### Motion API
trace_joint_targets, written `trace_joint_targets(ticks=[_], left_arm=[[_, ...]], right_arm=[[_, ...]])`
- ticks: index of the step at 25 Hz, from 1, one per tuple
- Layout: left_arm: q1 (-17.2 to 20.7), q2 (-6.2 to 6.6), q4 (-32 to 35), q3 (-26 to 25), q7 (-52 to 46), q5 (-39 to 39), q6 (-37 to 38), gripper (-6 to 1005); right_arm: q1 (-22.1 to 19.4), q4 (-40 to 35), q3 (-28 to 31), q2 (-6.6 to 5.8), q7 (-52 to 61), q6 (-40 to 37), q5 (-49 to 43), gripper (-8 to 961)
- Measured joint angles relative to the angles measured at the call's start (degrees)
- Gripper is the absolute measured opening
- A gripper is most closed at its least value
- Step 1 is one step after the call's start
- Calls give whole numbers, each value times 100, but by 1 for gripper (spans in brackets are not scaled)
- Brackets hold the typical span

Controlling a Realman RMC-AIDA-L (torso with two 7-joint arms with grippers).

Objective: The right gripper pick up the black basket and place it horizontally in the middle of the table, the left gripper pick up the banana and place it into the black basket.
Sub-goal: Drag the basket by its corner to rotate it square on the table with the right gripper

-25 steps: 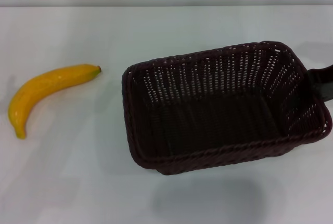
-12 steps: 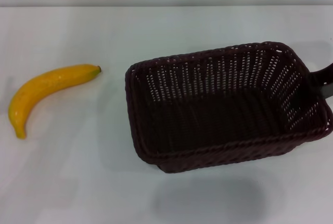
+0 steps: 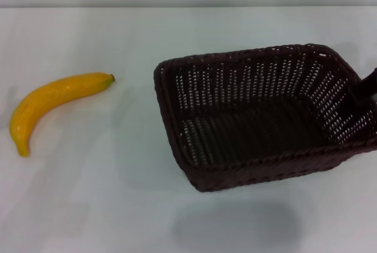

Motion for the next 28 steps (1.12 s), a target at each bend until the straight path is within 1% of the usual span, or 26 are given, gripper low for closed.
trace_joint_targets(ticks=[5,8,12,15,20,23,28], left_arm=[[2,-8,0,0,-3,-8,-119,892],[14,-14,0,0,-2,-28,-198,892],[24,-19,0,0,-3,-60,-258,891],[35,-25,0,0,-3,-75,-288,891],[38,-25,0,0,-3,-85,-339,890],[47,-25,0,0,8,-89,-387,890],[117,-23,0,0,51,-110,-565,740]], right_arm=[[117,-119,-286,13,63,-17,-221,173],[112,-384,-652,23,193,4,-463,175],[106,-659,-1227,30,337,133,-527,182],[156,-688,-1312,41,373,215,-488,183],[343,-336,-1273,33,418,450,-361,193],[366,-329,-1319,35,428,459,-388,206],[336,-349,-1110,37,578,474,-364,415]])
